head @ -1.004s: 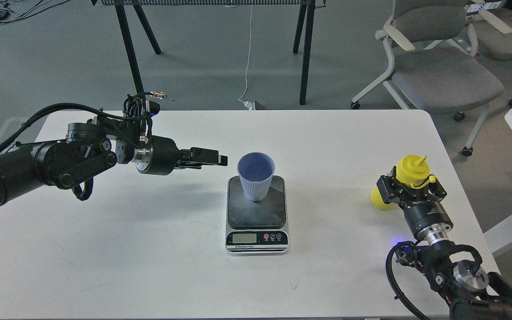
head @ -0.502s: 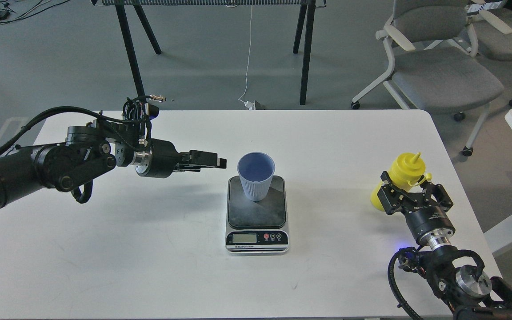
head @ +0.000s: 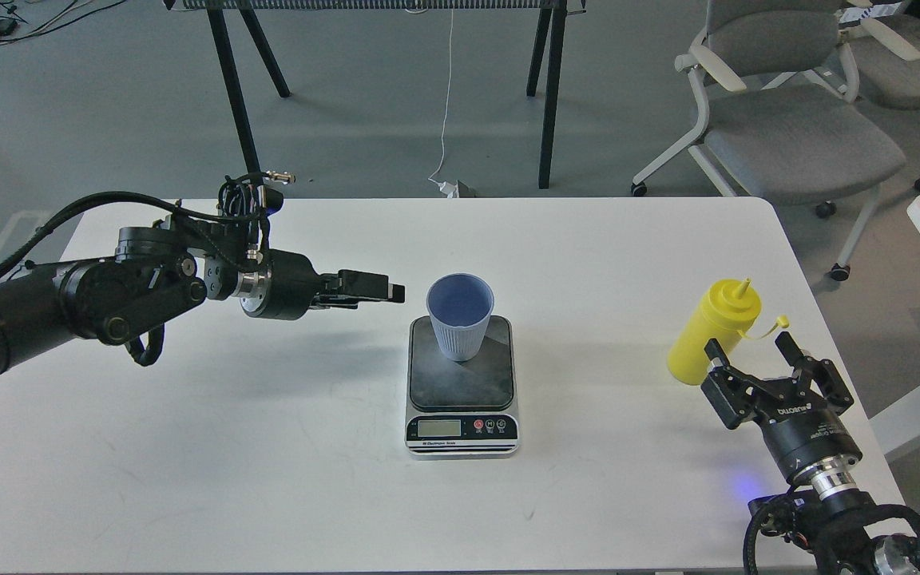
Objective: Pour seasoning into cup on scale with both arms
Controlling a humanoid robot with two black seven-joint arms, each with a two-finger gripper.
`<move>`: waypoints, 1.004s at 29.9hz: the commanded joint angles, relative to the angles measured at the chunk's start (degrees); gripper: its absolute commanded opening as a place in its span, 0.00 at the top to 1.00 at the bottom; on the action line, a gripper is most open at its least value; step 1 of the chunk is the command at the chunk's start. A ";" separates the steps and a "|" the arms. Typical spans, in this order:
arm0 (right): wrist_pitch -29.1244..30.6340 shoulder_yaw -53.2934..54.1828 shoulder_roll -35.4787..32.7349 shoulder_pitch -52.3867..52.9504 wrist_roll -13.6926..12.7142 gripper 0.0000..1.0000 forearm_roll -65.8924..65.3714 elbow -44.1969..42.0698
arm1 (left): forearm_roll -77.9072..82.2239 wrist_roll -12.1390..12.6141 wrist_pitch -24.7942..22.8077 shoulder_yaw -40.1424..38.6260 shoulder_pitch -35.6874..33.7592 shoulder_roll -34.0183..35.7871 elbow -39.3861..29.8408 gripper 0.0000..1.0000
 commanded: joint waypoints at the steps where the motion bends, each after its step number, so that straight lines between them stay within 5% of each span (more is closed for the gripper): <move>1: -0.01 0.08 -1.14 -4.56 0.07 0.00 -0.35 4.40 | 0.00 0.00 0.00 0.00 0.09 -0.15 0.09 0.00; 9: -0.01 5.25 -8.25 -17.03 0.68 0.00 -1.49 18.46 | 0.00 0.00 0.00 0.00 -0.09 -0.07 0.00 0.00; 18: -0.01 16.25 -16.69 -18.46 1.30 0.00 -5.97 22.08 | -0.26 0.00 0.00 -0.44 0.00 2.65 -0.26 0.00; 25: -0.01 14.51 -20.73 1.29 1.21 0.00 -14.40 16.20 | -1.32 0.00 0.00 -5.08 -0.18 6.43 -0.26 0.00; 30: -0.01 1.52 -21.79 19.31 1.21 0.00 -16.96 5.40 | -5.18 0.00 0.00 -12.12 0.09 9.25 -0.18 0.00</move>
